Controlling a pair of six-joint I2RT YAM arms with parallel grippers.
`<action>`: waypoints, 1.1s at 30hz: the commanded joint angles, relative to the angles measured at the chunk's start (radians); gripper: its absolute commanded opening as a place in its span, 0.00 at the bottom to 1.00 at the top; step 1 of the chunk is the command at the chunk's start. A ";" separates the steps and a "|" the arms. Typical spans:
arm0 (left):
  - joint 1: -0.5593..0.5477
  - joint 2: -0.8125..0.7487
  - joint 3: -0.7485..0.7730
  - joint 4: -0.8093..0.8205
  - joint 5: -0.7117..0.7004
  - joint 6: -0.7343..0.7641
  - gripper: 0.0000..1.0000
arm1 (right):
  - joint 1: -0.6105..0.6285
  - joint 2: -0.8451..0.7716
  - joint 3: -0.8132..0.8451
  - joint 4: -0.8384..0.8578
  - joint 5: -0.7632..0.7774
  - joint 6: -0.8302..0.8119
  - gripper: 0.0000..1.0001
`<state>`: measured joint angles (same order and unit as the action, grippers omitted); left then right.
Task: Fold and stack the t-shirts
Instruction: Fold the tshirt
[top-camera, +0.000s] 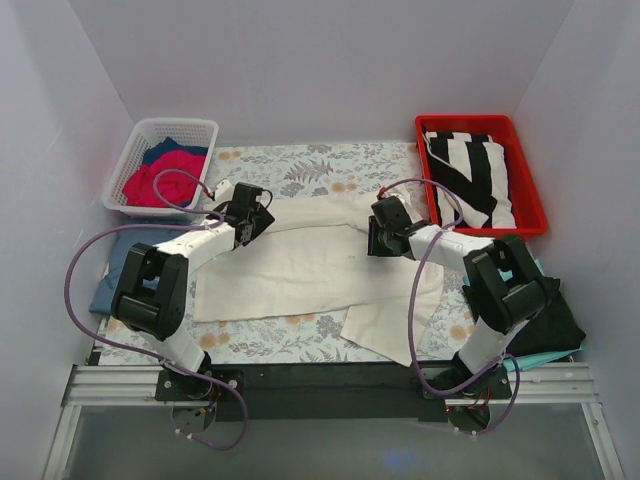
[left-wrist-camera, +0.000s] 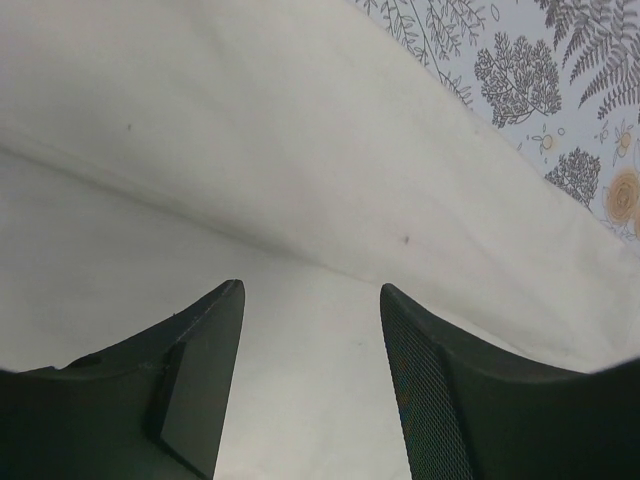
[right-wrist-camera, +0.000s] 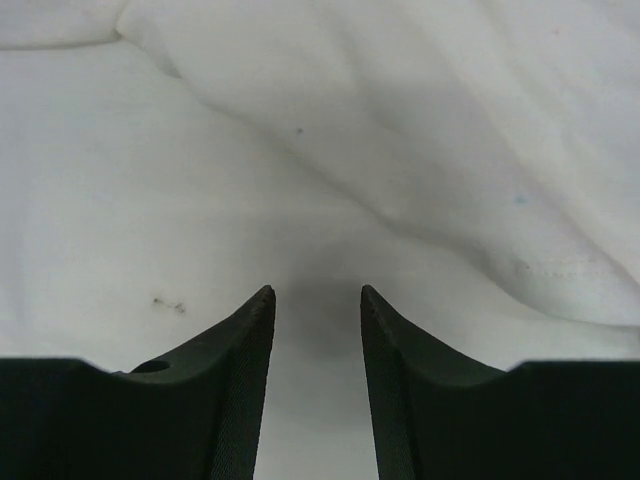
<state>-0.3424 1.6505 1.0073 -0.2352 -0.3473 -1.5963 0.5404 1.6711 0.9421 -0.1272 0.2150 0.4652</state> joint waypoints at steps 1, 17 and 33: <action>-0.006 -0.003 -0.018 0.057 0.040 0.024 0.56 | -0.002 0.064 0.066 0.018 0.053 -0.029 0.47; -0.007 0.026 -0.044 0.079 0.008 0.038 0.56 | -0.005 0.216 0.259 0.021 0.204 -0.123 0.48; -0.007 0.068 -0.018 0.063 0.005 0.041 0.56 | -0.049 0.340 0.412 0.021 0.239 -0.211 0.47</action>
<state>-0.3489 1.7248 0.9733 -0.1608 -0.3180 -1.5627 0.5053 1.9869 1.3075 -0.1230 0.4282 0.2802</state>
